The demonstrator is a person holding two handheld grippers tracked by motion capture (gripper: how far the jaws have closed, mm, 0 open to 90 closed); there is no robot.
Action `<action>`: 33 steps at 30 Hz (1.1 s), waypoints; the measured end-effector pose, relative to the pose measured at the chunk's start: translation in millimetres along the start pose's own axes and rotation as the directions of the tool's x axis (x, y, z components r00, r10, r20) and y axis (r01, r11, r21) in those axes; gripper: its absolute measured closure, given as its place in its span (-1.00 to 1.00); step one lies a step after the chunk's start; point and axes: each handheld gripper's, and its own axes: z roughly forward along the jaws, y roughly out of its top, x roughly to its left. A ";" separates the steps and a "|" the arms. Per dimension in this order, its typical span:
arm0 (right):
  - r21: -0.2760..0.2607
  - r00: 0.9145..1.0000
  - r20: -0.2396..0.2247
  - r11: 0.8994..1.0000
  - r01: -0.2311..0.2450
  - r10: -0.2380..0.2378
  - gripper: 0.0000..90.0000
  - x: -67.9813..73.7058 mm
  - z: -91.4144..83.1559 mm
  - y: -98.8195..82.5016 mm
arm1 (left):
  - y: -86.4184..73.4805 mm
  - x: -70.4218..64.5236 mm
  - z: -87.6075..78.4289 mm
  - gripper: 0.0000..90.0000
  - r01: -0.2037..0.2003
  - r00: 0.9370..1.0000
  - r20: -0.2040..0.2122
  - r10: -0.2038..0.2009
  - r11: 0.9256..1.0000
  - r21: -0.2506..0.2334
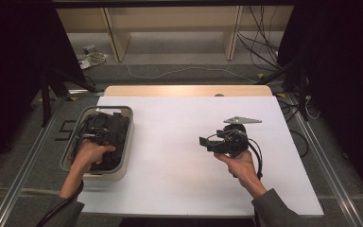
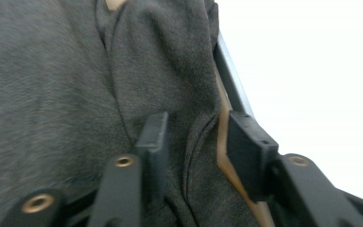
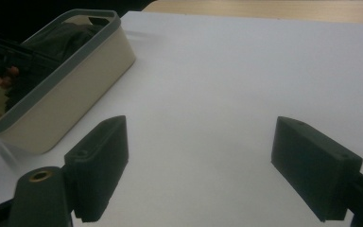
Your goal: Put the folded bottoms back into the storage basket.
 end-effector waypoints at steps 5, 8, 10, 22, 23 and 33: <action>-0.002 1.000 -0.003 1.000 0.011 -0.011 -0.55 0.4 -0.8 -1.1 | 1.0 0.3 -7.0 0.02 0.003 1.000 -0.007 -0.004 1.000 -0.024; -0.006 1.000 -0.004 1.000 0.011 -0.011 -0.55 0.5 -1.7 -1.1 | 2.2 -0.7 -10.0 -0.11 0.015 1.000 -0.004 -0.015 0.999 -0.042; -0.017 1.000 -0.006 1.000 0.011 -0.011 -0.55 0.3 -4.1 -1.0 | 3.2 -1.3 -14.5 -0.18 0.024 1.000 0.020 -0.023 0.998 -0.059; -0.066 0.999 -0.015 0.997 0.040 -0.041 -0.56 1.6 -13.2 -3.1 | 2.0 -20.8 -19.4 -0.41 -0.006 0.996 0.087 0.019 0.988 -0.155; -0.069 0.999 -0.017 0.997 0.039 -0.040 -0.56 2.0 -13.8 -3.3 | 1.7 -24.2 -19.7 -0.43 0.001 0.994 0.106 0.018 0.985 -0.172; -0.103 0.998 -0.025 0.993 0.059 -0.062 -0.58 3.0 -19.3 -5.3 | -2.4 -39.6 -23.2 -0.52 -0.023 0.987 0.148 0.062 0.967 -0.256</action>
